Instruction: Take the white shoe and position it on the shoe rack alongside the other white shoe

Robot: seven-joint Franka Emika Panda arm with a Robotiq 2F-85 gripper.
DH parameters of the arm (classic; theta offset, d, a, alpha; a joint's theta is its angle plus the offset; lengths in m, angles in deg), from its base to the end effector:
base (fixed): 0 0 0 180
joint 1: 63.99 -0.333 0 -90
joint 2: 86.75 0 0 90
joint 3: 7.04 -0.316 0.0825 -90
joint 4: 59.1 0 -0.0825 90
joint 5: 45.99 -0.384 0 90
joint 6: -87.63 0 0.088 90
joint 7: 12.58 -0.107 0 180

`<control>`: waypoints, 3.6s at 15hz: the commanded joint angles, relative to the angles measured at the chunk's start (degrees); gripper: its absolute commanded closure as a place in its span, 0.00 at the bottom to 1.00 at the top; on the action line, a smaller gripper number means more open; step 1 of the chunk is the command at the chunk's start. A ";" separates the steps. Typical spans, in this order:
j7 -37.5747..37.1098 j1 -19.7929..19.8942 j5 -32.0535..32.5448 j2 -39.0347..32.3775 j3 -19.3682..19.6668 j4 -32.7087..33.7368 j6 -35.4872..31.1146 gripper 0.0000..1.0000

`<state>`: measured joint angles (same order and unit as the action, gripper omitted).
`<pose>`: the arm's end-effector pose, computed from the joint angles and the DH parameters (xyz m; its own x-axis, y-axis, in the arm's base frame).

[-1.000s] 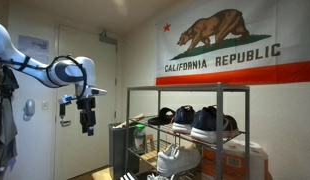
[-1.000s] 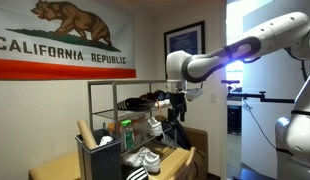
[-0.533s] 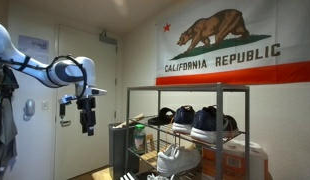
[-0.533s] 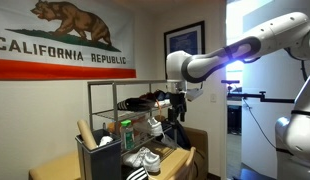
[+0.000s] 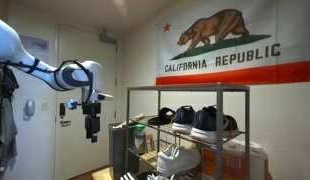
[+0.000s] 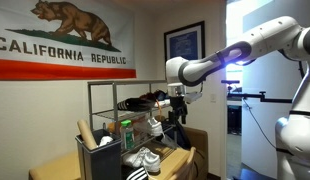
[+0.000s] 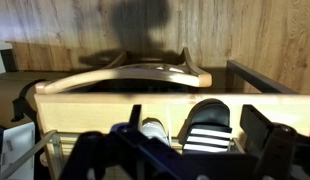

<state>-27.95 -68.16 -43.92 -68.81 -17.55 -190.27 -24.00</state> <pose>0.4372 0.1160 0.4717 0.9999 -0.0082 -0.0089 -0.0074 -0.9955 0.0950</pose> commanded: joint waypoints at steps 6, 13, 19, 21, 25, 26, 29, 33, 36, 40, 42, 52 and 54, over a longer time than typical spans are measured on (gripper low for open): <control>9.11 2.51 2.49 -10.58 6.96 2.28 -5.35 0.00; 17.14 3.66 2.87 -25.32 10.35 7.42 -14.82 0.00; 15.55 3.41 3.19 -36.00 10.87 11.62 -26.68 0.00; 14.29 3.30 3.46 -38.23 11.54 12.01 -31.09 0.00; 11.38 2.33 4.34 -40.88 13.43 11.97 -38.82 0.00; 10.28 1.84 4.90 -41.22 14.04 11.88 -40.48 0.00; 6.79 0.15 7.38 -42.22 15.87 11.56 -43.85 0.00; 2.05 -2.79 10.47 -43.92 18.44 11.32 -46.47 0.00; 0.26 -4.35 11.18 -45.38 19.97 11.48 -47.86 0.00; -0.96 -5.86 11.26 -47.23 21.69 12.07 -49.68 0.00; -0.68 -6.09 10.81 -47.74 22.05 12.65 -50.13 0.00; 1.54 -5.02 9.42 -46.99 20.68 13.48 -49.16 0.00; 1.54 -5.01 9.43 -47.00 20.72 13.48 -49.16 0.00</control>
<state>-26.59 -73.29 -34.41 -115.82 3.25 -176.84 -73.24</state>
